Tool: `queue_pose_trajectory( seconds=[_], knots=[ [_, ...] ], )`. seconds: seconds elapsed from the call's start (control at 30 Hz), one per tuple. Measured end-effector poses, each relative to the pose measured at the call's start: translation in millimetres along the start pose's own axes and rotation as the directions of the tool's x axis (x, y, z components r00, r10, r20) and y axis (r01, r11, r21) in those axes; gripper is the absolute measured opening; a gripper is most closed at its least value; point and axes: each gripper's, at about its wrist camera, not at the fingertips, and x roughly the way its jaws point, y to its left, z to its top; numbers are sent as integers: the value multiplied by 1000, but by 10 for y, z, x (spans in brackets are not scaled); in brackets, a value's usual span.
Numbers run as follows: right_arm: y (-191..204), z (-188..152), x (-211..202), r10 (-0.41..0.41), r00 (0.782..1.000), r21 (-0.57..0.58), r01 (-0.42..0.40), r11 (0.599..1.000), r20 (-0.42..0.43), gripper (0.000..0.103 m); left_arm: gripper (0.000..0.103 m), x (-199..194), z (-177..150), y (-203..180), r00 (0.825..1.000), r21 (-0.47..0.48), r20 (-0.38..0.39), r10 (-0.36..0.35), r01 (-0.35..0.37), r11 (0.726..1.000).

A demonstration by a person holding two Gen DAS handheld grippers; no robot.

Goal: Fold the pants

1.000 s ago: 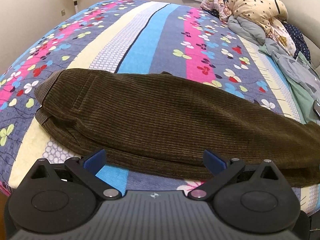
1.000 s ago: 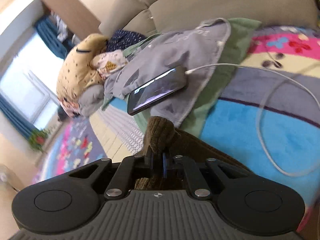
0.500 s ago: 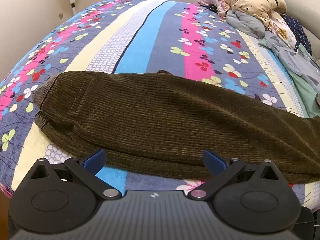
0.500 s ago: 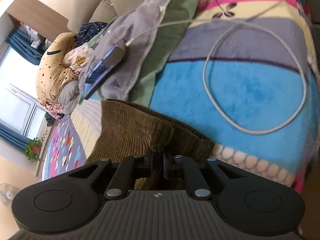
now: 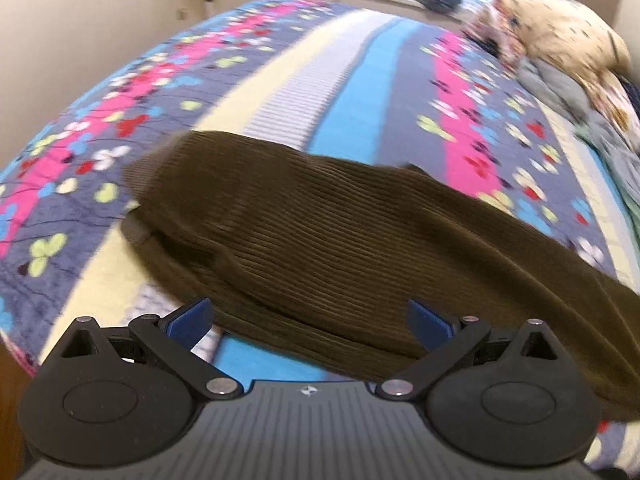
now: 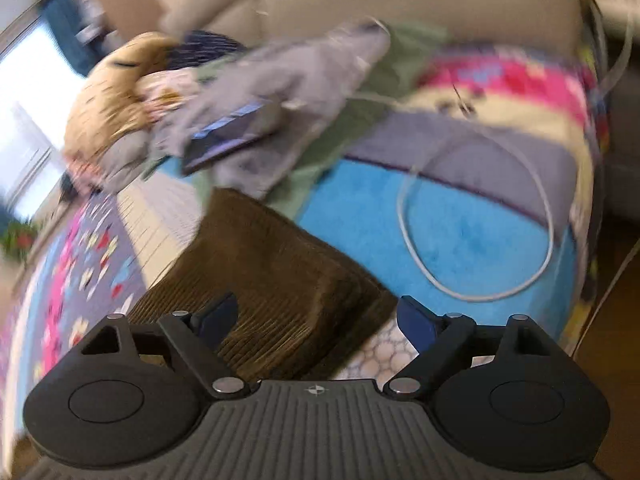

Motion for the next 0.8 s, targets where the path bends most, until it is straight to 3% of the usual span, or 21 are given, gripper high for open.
queue_pose_trajectory(
  seconds=[0.07, 0.13, 0.2, 0.3, 0.4, 0.5, 0.67, 0.8],
  knots=[
    [193, -101, -226, 50, 999, -45, -50, 998, -4, 89, 103, 20, 37, 177, 1000, -31, 12, 9, -8, 999],
    [472, -260, -375, 137, 989, -79, -142, 987, -62, 89, 103, 60, 58, 342, 1000, -76, 12, 3, -2, 997],
    [782, -476, -431, 234, 962, -100, -249, 963, -144, 88, 103, 117, 76, 461, 1000, -110, 7, -12, 12, 994],
    [1342, -900, -327, 370, 868, -67, -413, 908, -331, 88, 103, 224, 80, 600, 999, -145, 10, -34, 35, 989],
    [1850, -1321, -167, 420, 777, -20, -485, 874, -469, 86, 103, 376, 144, 705, 999, -152, 16, -42, 44, 987],
    [2261, -1628, -6, 430, 717, 12, -507, 862, -548, 84, 103, 558, 258, 894, 999, -189, 10, -51, 52, 980],
    [2657, -1924, 245, 413, 681, 38, -493, 869, -605, 84, 103, 933, 495, 1256, 999, -259, -18, -31, 25, 966],
    [2751, -2057, 405, 372, 686, 43, -446, 894, -625, 84, 103, 1202, 614, 1502, 998, -326, -47, -28, 12, 945]
  ],
)
